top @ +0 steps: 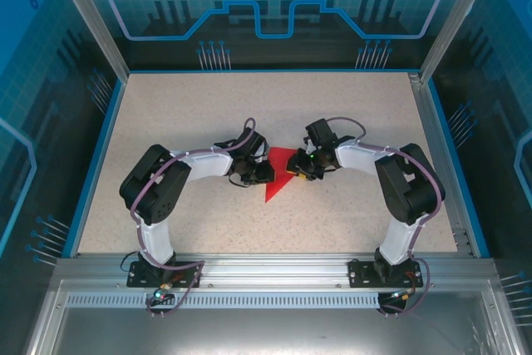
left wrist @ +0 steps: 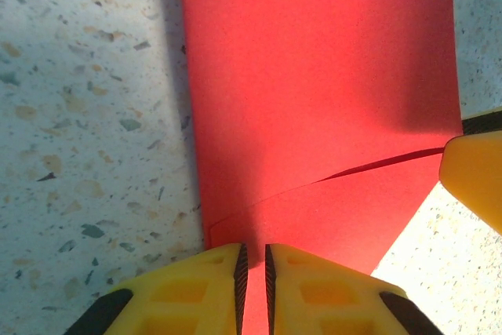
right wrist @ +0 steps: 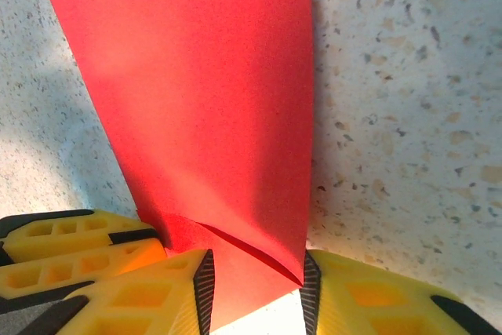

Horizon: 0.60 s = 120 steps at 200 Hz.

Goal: Fold a paper plane with a square sheet of paper (pick it up from the middle)
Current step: Fourth fold the wing at the center of the table.

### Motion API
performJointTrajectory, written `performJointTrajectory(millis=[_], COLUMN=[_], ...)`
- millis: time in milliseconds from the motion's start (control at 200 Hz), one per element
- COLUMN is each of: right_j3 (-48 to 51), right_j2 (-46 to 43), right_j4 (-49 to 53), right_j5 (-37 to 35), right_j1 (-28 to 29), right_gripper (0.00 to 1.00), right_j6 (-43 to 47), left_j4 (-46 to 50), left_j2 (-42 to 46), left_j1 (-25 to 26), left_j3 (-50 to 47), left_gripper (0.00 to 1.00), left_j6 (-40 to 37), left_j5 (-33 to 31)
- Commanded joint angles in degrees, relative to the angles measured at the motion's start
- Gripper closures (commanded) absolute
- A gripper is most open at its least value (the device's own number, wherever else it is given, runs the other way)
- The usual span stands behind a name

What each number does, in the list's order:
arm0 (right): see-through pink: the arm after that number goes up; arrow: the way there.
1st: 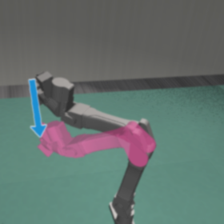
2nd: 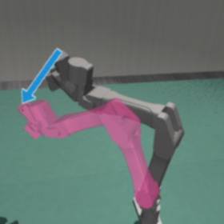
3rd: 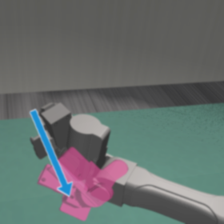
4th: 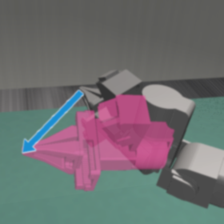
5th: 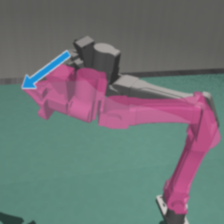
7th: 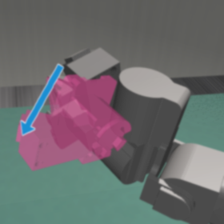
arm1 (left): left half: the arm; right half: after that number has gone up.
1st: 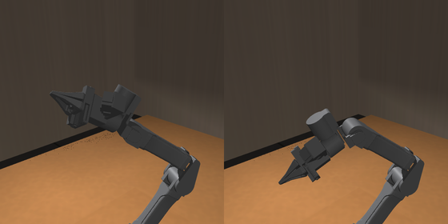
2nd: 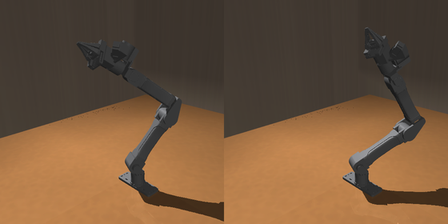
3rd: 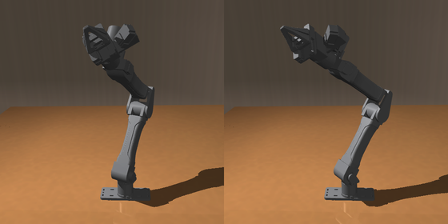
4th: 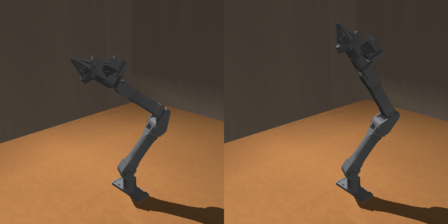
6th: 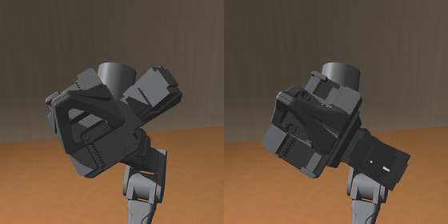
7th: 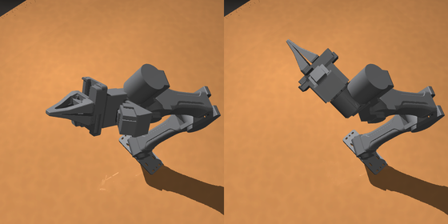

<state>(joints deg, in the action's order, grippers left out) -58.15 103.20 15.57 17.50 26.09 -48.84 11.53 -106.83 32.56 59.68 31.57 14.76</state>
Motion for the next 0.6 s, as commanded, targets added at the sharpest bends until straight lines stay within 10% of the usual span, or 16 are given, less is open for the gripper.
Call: performJointTrajectory(millis=[0, 595], right_j3=[-1.59, -6.04], right_j2=[-0.52, 0.36], right_j4=[2.36, 7.63], right_j5=[-0.57, -2.51], right_j1=[-0.52, 0.72], right_gripper=[0.63, 0.64], right_j6=[1.88, 4.50], left_j4=[1.83, 1.48], left_j2=[-1.19, -1.55], left_j1=[-0.28, -0.26], left_j3=[-0.26, 0.00], left_gripper=[0.82, 0.82], left_j6=[0.33, 0.54], left_j5=[-0.16, 0.07])
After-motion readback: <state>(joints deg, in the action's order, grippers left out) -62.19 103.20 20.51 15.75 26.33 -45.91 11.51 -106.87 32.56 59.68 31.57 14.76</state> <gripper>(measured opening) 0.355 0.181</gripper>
